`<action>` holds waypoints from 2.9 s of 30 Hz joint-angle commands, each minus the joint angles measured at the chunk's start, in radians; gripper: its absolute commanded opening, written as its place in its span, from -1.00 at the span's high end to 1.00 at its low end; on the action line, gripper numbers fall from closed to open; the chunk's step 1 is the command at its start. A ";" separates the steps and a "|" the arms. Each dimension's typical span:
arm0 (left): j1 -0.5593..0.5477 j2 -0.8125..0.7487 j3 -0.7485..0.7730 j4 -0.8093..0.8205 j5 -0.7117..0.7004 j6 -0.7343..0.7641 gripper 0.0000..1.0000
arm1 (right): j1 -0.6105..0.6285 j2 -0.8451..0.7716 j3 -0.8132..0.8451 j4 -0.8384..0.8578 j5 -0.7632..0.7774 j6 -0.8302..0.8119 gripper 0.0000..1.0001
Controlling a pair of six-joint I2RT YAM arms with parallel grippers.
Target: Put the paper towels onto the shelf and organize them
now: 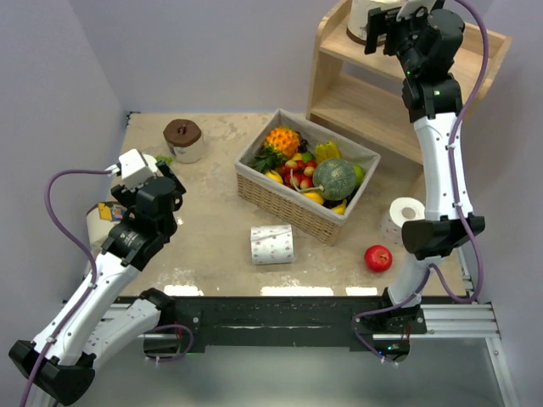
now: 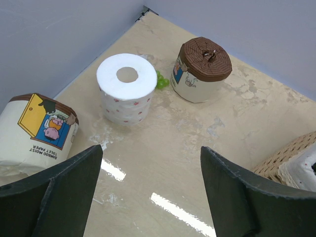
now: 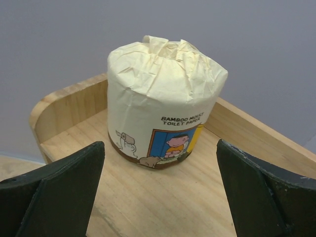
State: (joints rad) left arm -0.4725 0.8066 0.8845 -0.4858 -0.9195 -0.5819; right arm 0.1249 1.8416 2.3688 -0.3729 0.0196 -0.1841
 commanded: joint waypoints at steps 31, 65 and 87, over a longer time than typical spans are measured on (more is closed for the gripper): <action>0.003 -0.009 -0.012 0.044 -0.018 0.022 -0.70 | -0.005 0.108 0.122 0.074 -0.222 0.118 -0.89; 0.184 0.624 0.485 0.162 0.433 0.482 -0.56 | 0.251 -0.610 -0.840 0.054 -0.311 0.416 -0.73; 0.301 1.215 0.926 0.110 0.573 0.642 -0.54 | 0.279 -0.852 -1.071 0.167 -0.306 0.440 -0.75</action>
State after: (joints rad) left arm -0.2031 1.9938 1.7428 -0.4114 -0.3801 0.0216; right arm 0.4038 0.9710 1.2972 -0.2203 -0.2871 0.2611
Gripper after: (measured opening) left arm 0.770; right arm 0.875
